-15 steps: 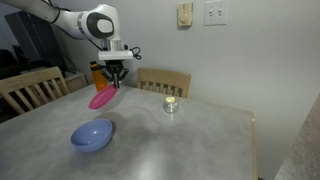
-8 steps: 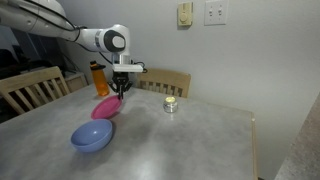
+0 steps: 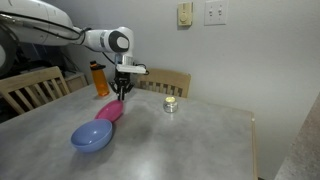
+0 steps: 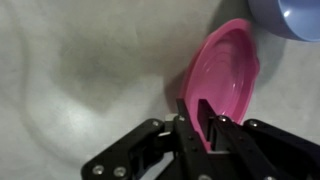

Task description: Put the pink lid on the table

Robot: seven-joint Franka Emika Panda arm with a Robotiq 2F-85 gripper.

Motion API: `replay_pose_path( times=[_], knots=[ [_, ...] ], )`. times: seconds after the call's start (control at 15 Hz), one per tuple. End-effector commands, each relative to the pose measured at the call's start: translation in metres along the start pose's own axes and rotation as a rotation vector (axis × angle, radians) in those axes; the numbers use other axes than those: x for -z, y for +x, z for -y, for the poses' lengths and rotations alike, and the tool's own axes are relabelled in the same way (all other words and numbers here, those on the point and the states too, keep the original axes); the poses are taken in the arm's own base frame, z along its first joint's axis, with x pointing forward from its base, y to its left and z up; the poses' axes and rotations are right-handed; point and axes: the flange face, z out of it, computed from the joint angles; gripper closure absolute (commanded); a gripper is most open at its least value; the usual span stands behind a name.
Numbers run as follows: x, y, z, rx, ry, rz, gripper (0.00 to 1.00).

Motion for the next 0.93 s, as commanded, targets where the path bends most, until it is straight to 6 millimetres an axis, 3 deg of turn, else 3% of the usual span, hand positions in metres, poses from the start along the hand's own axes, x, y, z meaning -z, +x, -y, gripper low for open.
replay_pose_path(
  times=[0.0, 0.27, 0.47, 0.87],
  knots=[
    [0.0, 0.002, 0.0, 0.047, 0.003, 0.056, 0.5],
    [0.005, 0.002, 0.002, 0.062, -0.008, 0.108, 0.21],
    [0.042, -0.007, 0.008, -0.042, -0.092, 0.171, 0.02],
    [0.128, -0.021, 0.034, -0.337, -0.248, 0.176, 0.0]
  ],
)
